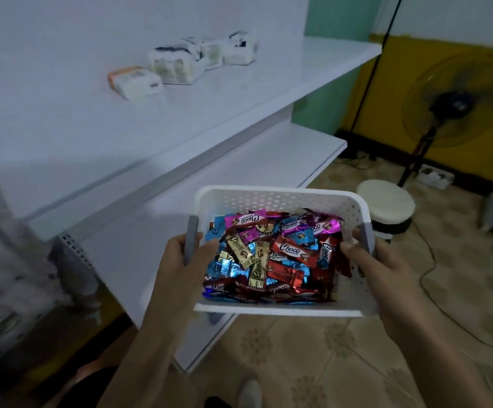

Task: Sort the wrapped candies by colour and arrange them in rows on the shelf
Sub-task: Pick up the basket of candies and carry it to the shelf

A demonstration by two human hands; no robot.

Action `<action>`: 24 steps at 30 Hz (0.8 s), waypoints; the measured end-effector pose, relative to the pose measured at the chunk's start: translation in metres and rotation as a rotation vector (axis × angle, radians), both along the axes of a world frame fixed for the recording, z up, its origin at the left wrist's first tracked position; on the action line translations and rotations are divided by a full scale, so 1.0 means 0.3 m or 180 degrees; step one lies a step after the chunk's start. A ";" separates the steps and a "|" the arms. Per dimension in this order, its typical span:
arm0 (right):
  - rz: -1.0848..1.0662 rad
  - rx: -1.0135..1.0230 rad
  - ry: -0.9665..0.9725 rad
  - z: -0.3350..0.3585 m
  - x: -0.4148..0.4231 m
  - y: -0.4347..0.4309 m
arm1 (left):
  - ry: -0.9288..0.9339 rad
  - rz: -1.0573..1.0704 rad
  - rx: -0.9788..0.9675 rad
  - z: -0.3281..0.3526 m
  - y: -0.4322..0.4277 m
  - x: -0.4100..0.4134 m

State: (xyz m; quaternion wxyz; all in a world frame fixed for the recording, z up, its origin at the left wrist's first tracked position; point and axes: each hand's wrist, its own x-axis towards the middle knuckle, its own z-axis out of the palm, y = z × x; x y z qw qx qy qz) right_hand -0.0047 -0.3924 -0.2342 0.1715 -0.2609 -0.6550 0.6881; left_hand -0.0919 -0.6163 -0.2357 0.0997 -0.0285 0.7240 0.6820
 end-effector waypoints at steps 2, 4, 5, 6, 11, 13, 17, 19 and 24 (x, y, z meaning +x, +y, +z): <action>-0.0093 -0.0007 -0.0041 -0.013 -0.084 0.080 | -0.0061 -0.0066 -0.0016 -0.020 0.090 -0.106; -0.0239 -0.0040 -0.0126 -0.032 -0.141 0.147 | -0.0100 -0.0173 -0.0114 -0.037 0.171 -0.189; -0.0321 -0.0090 -0.0162 -0.042 -0.170 0.185 | -0.0128 -0.0248 -0.0141 -0.045 0.216 -0.232; -0.0390 -0.0126 -0.0181 -0.054 -0.195 0.219 | -0.0142 -0.0303 -0.0151 -0.045 0.253 -0.264; -0.0584 -0.0199 -0.0269 -0.105 -0.329 0.433 | -0.0126 -0.0485 -0.0271 -0.067 0.476 -0.419; -0.0583 -0.0184 -0.0337 -0.126 -0.384 0.541 | -0.0110 -0.0483 -0.0357 -0.077 0.581 -0.466; -0.0328 -0.0236 -0.0388 -0.172 -0.509 0.802 | -0.0163 -0.0332 -0.0455 -0.104 0.820 -0.554; -0.0143 -0.0331 -0.0466 -0.187 -0.579 0.947 | -0.0267 -0.0162 -0.0382 -0.115 0.956 -0.592; 0.0144 -0.0351 -0.0585 -0.158 -0.721 1.320 | -0.0595 0.0218 -0.0123 -0.111 1.289 -0.635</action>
